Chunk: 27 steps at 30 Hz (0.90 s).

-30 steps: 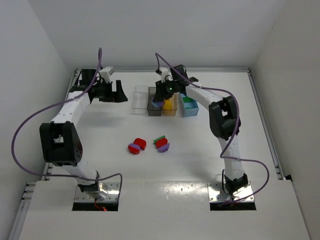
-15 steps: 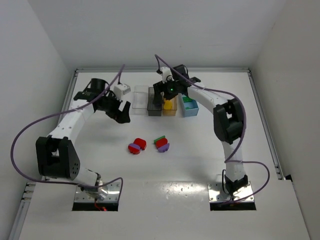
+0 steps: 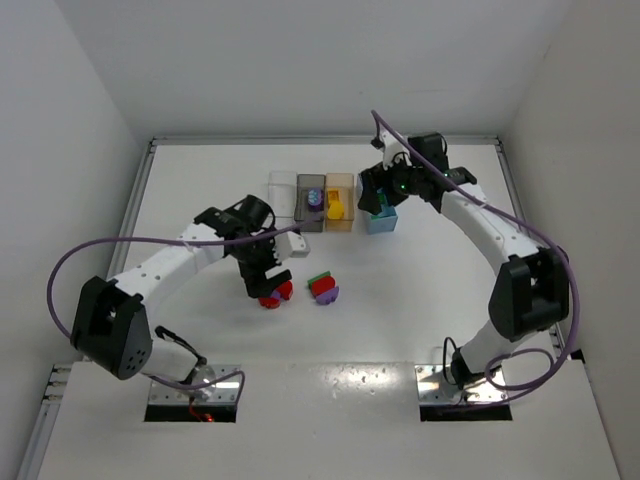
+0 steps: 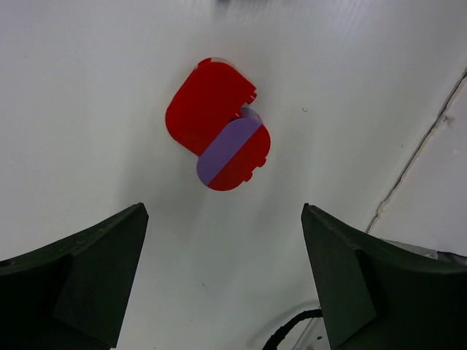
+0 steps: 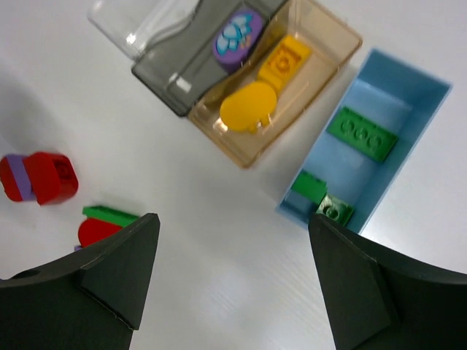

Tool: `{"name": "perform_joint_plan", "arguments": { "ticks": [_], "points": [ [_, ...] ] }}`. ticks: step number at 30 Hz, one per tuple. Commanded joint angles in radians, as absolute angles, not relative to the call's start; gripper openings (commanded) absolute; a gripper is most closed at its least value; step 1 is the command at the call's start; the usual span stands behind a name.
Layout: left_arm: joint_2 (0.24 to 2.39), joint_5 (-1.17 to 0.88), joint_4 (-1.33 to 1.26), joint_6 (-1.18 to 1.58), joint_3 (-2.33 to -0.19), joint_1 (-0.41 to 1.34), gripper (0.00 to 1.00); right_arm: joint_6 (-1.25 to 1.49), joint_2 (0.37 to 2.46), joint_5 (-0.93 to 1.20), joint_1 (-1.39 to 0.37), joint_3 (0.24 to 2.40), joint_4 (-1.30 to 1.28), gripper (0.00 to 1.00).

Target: Sort the legos into containers by color

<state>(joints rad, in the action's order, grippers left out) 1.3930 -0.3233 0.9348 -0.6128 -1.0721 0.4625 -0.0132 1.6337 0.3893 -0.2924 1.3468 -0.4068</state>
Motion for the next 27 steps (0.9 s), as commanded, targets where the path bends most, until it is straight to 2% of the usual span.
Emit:
{"name": "perform_joint_plan", "arguments": {
  "ticks": [1,5,11,14,17,27],
  "points": [
    [1.404,-0.247,0.914,-0.618,-1.046,0.521,0.93,-0.046,1.583,0.390,-0.261,1.299,-0.426,0.83],
    [1.431,-0.224,0.868,-0.559,-1.034,0.583,0.88,-0.046,1.551,0.400,-0.238,1.279,-0.426,0.83],
    [1.397,-0.403,0.744,-0.545,-1.060,0.670,0.88,-0.046,1.531,0.420,-0.195,1.235,-0.426,0.83],
    [1.428,-0.431,0.654,-0.531,-1.060,0.716,0.94,-0.046,1.531,0.420,-0.175,1.226,-0.426,0.83],
    [1.502,-0.396,0.612,-0.447,-1.107,0.781,1.00,-0.037,1.520,0.420,-0.154,1.226,-0.436,0.83],
    [1.637,-0.210,0.428,-0.180,-1.118,0.879,1.00,-0.028,1.447,0.411,-0.084,1.172,-0.456,0.83]
  ]
}}
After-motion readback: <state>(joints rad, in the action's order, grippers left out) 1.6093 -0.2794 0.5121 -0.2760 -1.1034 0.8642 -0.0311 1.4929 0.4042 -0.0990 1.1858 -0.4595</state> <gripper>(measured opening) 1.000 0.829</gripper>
